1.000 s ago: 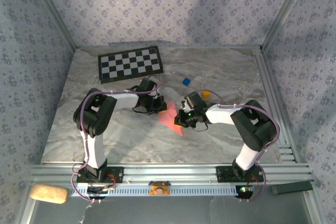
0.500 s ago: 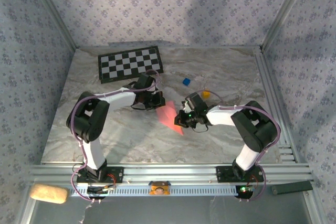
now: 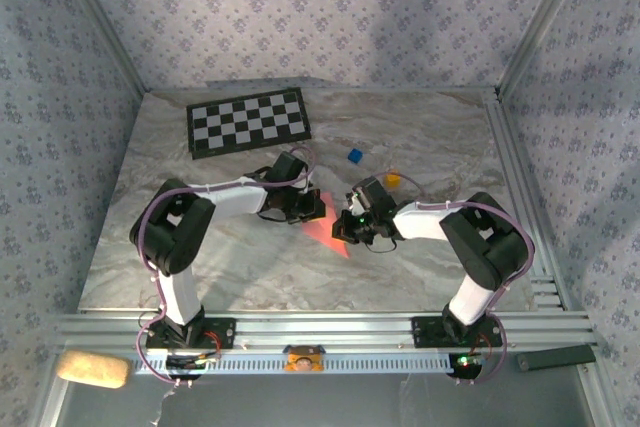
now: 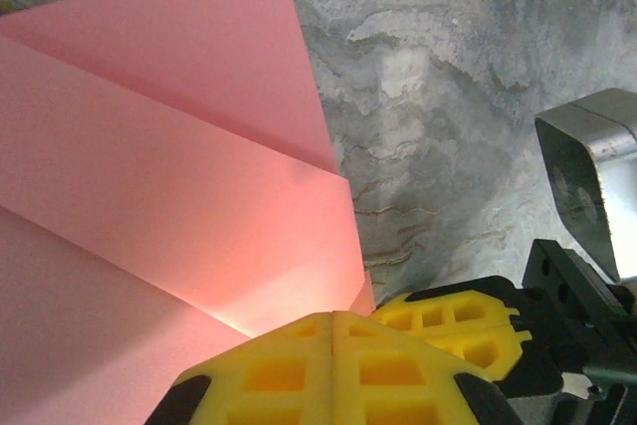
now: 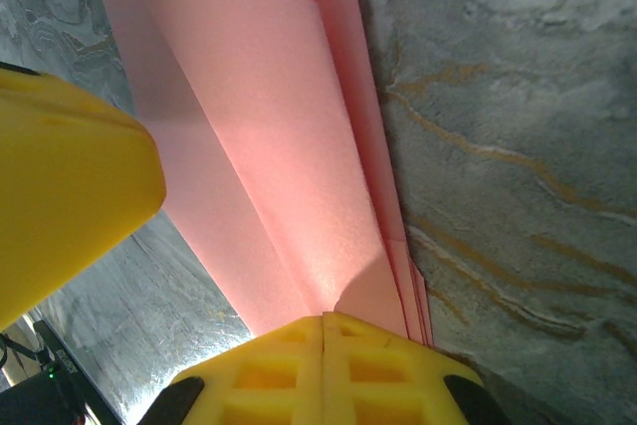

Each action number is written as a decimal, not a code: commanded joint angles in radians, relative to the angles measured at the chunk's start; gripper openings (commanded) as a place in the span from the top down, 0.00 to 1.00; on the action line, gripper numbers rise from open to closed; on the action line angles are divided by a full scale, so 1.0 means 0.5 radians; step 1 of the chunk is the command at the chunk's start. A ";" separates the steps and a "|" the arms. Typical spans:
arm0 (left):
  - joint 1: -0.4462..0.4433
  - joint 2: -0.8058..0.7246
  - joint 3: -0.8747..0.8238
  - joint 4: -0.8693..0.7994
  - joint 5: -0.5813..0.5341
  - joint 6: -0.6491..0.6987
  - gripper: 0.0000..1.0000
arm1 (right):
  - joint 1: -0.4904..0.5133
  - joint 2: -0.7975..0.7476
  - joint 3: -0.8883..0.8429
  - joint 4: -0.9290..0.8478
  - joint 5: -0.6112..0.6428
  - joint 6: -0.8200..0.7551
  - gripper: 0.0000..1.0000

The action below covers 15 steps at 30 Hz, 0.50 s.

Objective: Fold a paper plane with a square sheet of paper (pick it up from the middle)
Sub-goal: Fourth fold the wing at the center of the table.

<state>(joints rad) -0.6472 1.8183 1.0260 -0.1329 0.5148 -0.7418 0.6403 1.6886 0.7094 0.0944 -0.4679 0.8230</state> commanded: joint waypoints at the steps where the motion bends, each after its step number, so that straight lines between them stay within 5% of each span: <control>1: 0.006 0.067 0.000 0.075 0.089 0.010 0.99 | 0.026 0.100 -0.095 -0.238 0.120 0.019 0.99; 15: 0.227 0.227 -0.049 0.113 0.010 0.100 0.99 | 0.021 0.105 -0.097 -0.251 0.123 0.023 1.00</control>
<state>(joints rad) -0.5758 1.9079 1.0103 -0.0692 0.5873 -0.7280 0.6422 1.6936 0.7074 0.1104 -0.4675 0.8238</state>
